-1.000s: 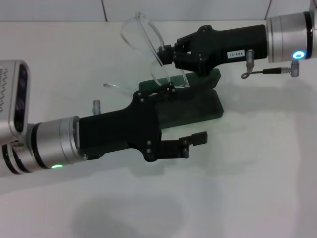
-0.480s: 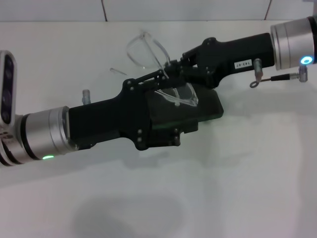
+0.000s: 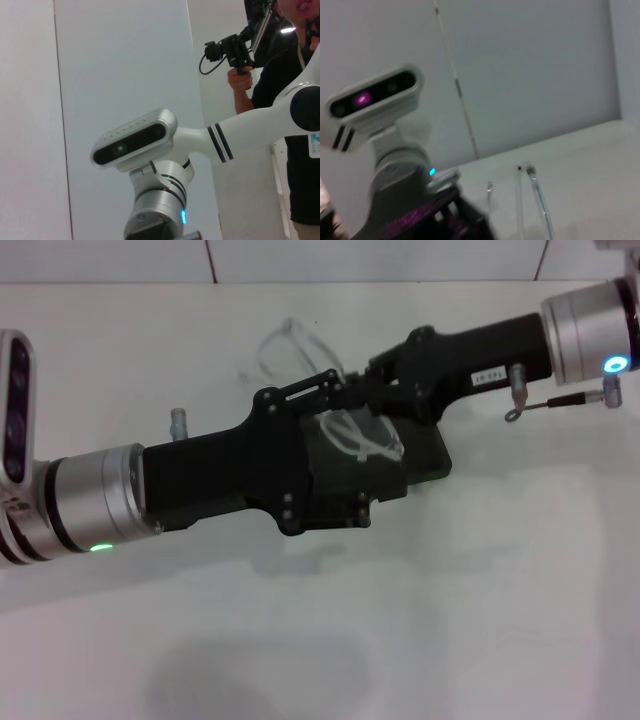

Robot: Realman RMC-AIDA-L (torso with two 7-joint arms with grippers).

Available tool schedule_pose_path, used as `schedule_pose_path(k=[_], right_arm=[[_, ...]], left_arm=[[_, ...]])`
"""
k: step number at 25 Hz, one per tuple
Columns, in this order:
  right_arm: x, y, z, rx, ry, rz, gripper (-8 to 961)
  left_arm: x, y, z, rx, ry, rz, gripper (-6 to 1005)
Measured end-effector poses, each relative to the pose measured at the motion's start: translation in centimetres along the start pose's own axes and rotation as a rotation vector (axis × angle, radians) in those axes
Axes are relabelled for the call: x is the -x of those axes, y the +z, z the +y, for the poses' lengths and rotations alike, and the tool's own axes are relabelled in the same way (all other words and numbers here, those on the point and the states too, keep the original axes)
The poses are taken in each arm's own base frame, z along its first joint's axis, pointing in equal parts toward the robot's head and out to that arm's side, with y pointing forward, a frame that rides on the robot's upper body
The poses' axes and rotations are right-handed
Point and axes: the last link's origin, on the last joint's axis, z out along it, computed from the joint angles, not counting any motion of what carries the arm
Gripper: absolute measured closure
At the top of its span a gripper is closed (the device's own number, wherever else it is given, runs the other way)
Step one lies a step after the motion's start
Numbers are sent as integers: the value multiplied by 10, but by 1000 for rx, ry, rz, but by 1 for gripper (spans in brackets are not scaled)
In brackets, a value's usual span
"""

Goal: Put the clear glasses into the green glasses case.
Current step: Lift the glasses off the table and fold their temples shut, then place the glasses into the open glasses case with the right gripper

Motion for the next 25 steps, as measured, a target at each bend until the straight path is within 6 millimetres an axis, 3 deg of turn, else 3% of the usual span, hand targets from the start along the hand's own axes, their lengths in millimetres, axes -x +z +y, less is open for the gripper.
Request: schedule_pose_path(k=[8, 25], right_arm=[[3, -21, -8, -64, 31, -101, 889], [-6, -12, 12, 87, -4, 32, 889]], left_arm=[[0, -12, 9, -10, -13, 21, 164], [0, -8, 9, -6, -11, 26, 164]])
